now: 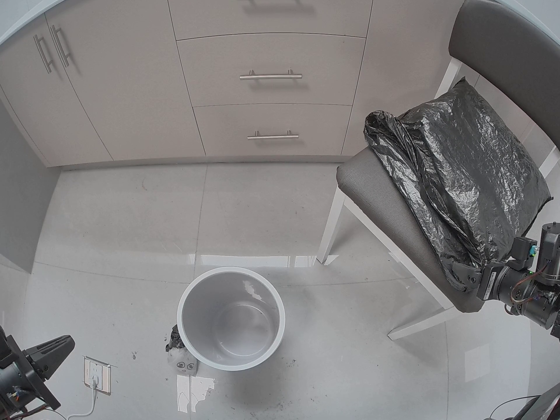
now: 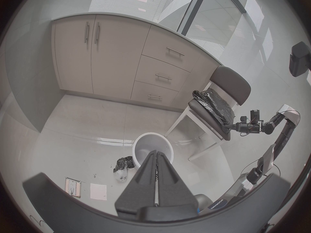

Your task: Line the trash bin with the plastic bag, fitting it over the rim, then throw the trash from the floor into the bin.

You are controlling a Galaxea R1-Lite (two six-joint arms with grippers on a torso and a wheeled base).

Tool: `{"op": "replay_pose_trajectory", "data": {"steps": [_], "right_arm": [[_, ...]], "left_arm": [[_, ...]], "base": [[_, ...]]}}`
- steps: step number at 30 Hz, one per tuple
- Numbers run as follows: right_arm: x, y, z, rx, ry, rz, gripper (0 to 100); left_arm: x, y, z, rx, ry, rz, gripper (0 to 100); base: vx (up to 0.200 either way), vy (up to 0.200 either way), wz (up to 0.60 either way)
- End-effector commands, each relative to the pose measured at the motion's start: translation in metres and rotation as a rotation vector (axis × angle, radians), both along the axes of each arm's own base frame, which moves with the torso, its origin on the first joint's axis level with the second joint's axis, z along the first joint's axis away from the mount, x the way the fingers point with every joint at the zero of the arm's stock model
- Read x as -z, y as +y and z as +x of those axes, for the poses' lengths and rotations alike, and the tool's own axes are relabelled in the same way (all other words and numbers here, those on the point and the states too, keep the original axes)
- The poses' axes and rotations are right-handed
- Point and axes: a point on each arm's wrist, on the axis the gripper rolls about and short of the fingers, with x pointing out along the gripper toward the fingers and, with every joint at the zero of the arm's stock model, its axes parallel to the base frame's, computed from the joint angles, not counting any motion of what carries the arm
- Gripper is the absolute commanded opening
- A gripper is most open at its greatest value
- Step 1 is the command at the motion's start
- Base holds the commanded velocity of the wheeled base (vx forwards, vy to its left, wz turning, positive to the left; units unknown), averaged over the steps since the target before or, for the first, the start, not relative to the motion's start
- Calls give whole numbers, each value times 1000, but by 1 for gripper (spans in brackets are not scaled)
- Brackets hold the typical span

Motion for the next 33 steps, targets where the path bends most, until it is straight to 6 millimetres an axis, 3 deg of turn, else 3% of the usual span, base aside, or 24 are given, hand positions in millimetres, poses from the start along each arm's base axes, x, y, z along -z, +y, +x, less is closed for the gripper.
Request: {"op": "replay_pose_trajectory", "data": {"steps": [1, 22, 23, 33], "right_arm": [[2, -1, 6, 14, 8, -3, 100], [1, 0, 13, 49, 0, -24, 100], [2, 0, 13, 50, 1, -23, 0], [1, 0, 17, 53, -9, -13, 0]], "left_arm": [[0, 0, 0, 0, -2, 0, 0], [-2, 0, -1, 0, -17, -2, 0], [-2, 0, -1, 0, -16, -1, 0], [-3, 0, -1, -4, -20, -3, 0]], "base": [[0, 0, 0], [0, 0, 0], [0, 0, 0], [0, 0, 0]]}}
